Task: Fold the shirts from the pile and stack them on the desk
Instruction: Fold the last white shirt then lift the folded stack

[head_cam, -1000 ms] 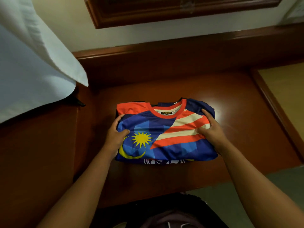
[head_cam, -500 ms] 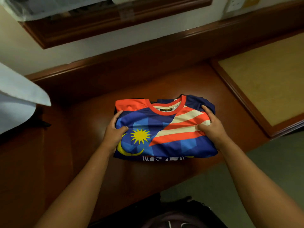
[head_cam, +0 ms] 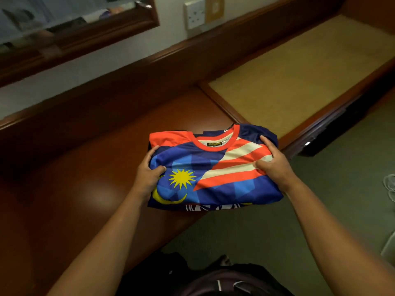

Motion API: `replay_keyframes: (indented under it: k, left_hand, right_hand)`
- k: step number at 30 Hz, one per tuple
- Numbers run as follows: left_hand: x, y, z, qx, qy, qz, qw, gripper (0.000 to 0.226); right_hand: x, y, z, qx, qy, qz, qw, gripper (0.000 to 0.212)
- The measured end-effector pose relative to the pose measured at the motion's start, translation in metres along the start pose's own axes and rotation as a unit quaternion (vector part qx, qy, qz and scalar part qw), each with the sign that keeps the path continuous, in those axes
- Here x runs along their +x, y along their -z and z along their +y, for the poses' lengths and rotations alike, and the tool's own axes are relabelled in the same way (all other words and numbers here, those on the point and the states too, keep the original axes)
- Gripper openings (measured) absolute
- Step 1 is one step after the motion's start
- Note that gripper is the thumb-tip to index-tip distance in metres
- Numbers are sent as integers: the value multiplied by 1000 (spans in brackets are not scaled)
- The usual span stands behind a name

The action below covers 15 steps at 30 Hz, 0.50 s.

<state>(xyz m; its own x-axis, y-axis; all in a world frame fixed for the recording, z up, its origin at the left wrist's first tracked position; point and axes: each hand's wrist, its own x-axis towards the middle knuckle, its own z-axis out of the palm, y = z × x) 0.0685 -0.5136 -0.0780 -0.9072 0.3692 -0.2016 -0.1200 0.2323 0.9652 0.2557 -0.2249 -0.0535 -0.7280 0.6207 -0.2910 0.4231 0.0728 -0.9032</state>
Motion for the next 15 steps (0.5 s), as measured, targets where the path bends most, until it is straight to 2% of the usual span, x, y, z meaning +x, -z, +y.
replay_keyframes:
  k: [7, 15]
  left_hand:
    - [5, -106, 23, 18, -6, -80, 997, 71]
    - [24, -228, 66, 53, -33, -221, 973, 69]
  right_hand:
    - [-16, 96, 37, 20, -12, 86, 996, 80]
    - [-44, 182, 74, 62, -75, 225, 969, 77]
